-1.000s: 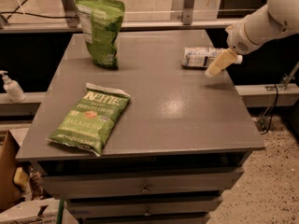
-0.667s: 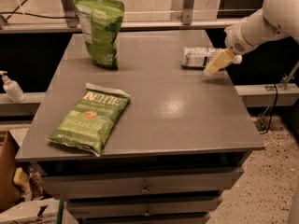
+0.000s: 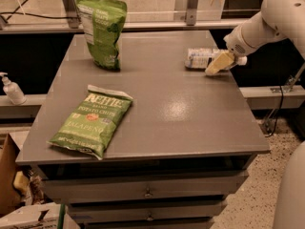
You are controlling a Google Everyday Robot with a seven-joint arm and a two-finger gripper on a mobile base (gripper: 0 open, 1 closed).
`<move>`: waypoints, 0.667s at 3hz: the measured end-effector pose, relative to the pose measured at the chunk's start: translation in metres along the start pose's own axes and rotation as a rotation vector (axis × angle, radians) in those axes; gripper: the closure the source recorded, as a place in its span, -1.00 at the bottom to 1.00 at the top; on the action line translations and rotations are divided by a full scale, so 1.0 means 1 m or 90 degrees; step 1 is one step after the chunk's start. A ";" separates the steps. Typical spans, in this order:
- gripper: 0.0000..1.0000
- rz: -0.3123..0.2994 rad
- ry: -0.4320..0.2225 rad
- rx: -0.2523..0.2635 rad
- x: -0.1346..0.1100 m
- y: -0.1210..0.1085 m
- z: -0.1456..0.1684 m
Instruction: Move blue plastic bottle near green jalapeno chip bag
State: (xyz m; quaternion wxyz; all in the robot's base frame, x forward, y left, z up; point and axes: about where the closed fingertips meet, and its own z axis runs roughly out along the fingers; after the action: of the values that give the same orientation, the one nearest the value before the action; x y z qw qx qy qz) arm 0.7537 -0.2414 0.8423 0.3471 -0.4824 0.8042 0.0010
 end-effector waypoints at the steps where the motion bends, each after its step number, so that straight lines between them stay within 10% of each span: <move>1: -0.19 0.023 0.010 -0.020 0.006 0.004 -0.003; 2: 0.27 0.033 0.008 -0.027 0.007 0.002 -0.012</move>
Offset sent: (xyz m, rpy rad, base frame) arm -0.0164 -0.0194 0.0219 0.0469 0.0606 -0.0327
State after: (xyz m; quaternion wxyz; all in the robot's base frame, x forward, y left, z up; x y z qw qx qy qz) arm 0.7432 -0.2496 0.8466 0.3315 -0.4686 0.8185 0.0238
